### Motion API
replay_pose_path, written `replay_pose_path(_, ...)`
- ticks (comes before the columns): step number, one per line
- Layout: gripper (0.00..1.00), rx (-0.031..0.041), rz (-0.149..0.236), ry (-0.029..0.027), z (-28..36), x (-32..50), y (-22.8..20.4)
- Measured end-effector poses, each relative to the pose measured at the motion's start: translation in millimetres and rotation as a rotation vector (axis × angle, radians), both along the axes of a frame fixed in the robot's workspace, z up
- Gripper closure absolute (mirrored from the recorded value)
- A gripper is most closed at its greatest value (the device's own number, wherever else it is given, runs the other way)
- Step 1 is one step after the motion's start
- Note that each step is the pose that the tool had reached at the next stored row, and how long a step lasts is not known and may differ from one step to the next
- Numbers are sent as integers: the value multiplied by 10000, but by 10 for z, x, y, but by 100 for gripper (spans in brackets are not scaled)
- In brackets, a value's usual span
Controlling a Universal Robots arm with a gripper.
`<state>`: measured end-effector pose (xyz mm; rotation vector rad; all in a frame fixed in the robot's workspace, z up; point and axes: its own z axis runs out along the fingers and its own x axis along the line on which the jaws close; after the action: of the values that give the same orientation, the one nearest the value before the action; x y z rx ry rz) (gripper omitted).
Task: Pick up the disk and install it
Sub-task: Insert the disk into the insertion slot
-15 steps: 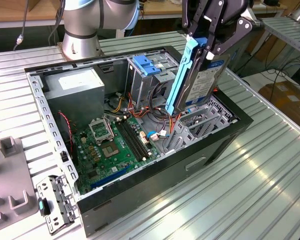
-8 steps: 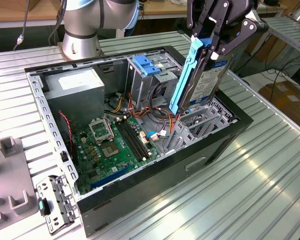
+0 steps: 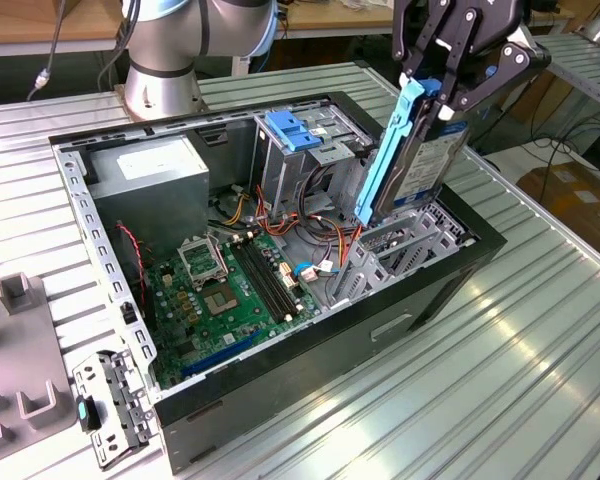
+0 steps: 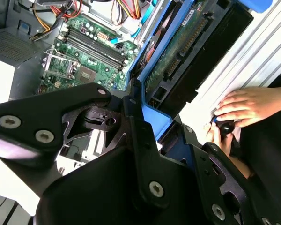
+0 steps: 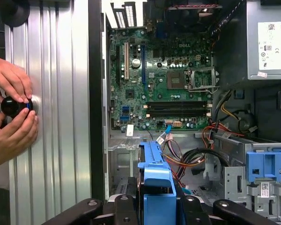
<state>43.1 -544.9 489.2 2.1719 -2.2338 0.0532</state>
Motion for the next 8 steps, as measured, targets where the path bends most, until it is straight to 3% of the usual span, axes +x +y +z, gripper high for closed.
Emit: replay_pose_path(8, 63, -1, -8, 0, -87, 143, -3)
